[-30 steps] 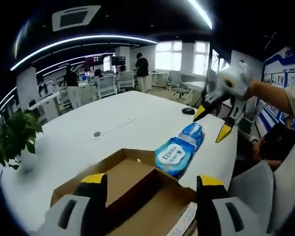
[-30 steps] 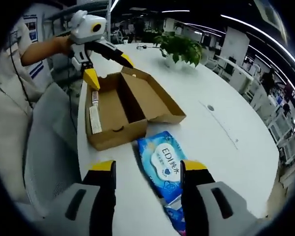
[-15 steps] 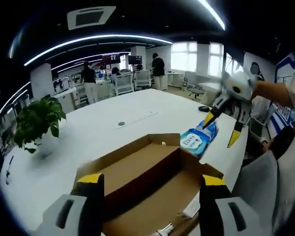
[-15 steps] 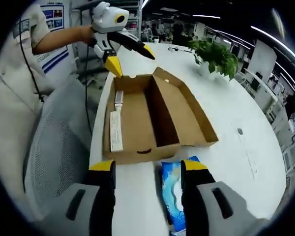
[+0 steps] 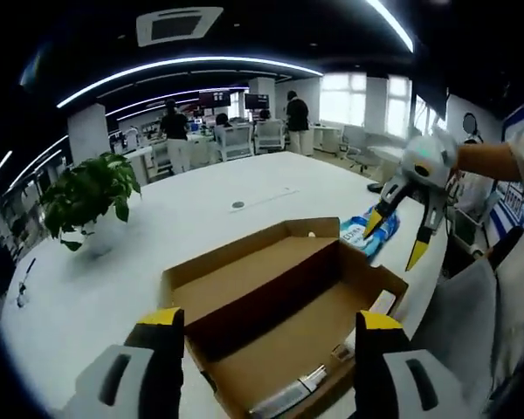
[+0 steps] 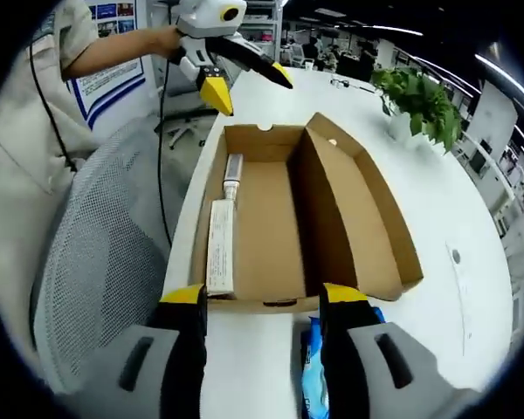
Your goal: Operate the shoe box by opening the lid, removing the specified soft item, and placing it in the target area until the item is outside and the box remains undamaged.
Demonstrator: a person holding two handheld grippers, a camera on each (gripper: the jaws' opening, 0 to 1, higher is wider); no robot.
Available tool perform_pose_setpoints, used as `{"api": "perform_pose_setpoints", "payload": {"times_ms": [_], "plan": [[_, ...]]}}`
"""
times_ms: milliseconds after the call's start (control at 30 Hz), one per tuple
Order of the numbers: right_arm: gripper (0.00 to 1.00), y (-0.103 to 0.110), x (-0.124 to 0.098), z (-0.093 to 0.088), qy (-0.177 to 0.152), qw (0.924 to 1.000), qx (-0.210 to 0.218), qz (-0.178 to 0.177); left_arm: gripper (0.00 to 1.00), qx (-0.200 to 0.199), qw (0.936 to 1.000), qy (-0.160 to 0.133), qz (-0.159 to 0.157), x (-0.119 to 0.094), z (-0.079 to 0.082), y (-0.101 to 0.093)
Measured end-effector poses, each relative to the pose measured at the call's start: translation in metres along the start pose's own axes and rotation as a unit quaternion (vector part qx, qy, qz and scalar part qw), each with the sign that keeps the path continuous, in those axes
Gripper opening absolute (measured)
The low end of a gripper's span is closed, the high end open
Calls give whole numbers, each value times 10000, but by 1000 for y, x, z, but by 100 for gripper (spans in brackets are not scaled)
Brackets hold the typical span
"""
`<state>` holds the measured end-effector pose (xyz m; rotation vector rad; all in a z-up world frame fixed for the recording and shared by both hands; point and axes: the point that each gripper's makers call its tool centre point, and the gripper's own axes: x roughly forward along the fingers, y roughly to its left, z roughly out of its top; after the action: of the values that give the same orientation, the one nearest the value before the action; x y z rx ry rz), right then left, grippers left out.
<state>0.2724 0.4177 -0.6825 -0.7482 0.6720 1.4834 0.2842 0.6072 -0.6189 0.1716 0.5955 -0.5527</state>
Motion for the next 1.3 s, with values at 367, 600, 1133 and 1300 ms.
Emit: {"api": "perform_pose_setpoints", "payload": {"times_ms": [367,600,1133,1300], "plan": [[44,9,28,0,353,9988,-195,296,82,-212,9996,64,171,-8,-18,6],[45,15,43,-7,643,9959,-329,551,82,-272,9994,131,195,-10,-27,4],[47,16,60,-4,768,9935,-142,824,83,-353,9989,175,249,-16,-35,4],[43,10,56,-4,759,9940,-287,734,83,-406,9986,185,288,-19,-39,5]]}}
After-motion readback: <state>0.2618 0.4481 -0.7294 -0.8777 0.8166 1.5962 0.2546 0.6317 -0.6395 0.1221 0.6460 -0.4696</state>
